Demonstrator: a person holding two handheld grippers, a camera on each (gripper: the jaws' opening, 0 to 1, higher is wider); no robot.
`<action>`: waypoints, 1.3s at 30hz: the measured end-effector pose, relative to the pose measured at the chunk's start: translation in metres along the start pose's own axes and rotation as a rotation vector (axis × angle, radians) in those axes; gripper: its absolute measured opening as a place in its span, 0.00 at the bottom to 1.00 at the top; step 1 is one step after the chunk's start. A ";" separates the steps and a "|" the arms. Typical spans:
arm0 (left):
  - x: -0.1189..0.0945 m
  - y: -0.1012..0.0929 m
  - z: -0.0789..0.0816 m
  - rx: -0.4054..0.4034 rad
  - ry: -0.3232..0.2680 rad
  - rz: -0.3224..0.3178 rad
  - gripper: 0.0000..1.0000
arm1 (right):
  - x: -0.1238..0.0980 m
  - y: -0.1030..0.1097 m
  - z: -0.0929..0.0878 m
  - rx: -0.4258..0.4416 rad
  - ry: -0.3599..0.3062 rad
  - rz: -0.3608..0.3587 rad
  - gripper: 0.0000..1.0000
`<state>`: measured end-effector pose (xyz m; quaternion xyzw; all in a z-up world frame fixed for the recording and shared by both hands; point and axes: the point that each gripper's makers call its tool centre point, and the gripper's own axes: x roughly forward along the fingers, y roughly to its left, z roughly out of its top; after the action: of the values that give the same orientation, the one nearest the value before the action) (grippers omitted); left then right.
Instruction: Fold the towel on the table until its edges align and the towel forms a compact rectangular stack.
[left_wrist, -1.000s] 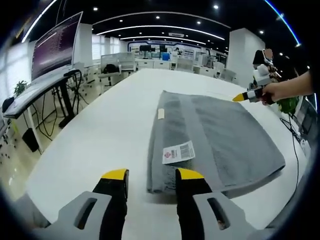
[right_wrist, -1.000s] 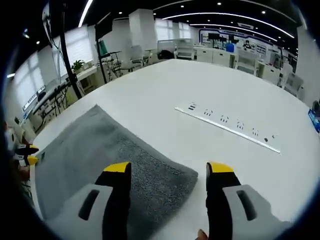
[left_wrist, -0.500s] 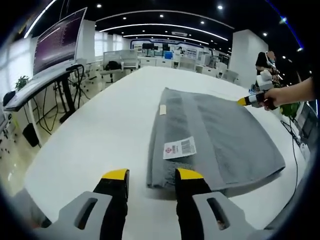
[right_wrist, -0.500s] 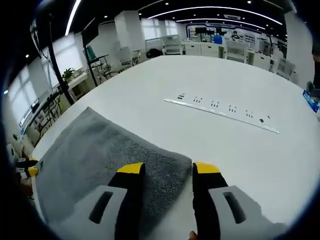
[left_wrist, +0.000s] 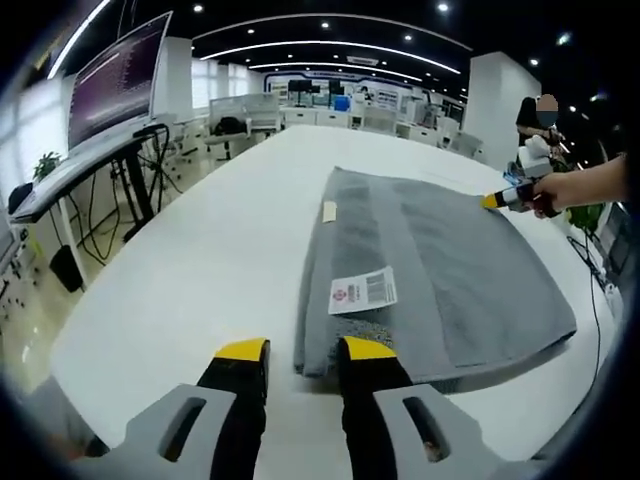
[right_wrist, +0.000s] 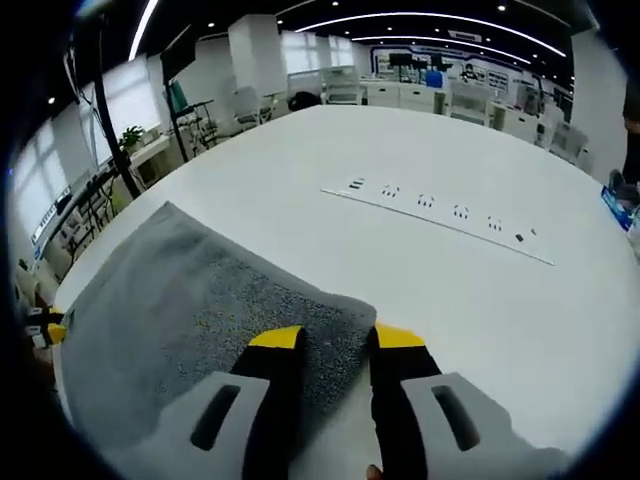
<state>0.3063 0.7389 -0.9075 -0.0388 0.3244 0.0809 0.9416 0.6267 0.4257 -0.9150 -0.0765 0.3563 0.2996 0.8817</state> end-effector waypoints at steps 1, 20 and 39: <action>0.000 -0.001 0.000 0.005 -0.001 -0.002 0.23 | 0.000 -0.001 0.000 -0.007 -0.001 -0.001 0.24; 0.005 -0.008 -0.002 0.063 0.019 -0.077 0.10 | 0.004 0.013 0.002 -0.253 -0.004 0.041 0.05; 0.005 -0.086 -0.001 0.261 0.051 -0.268 0.09 | -0.025 -0.036 -0.013 -0.203 0.003 -0.021 0.05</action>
<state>0.3247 0.6544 -0.9092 0.0390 0.3477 -0.0890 0.9326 0.6259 0.3803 -0.9108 -0.1698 0.3247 0.3248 0.8719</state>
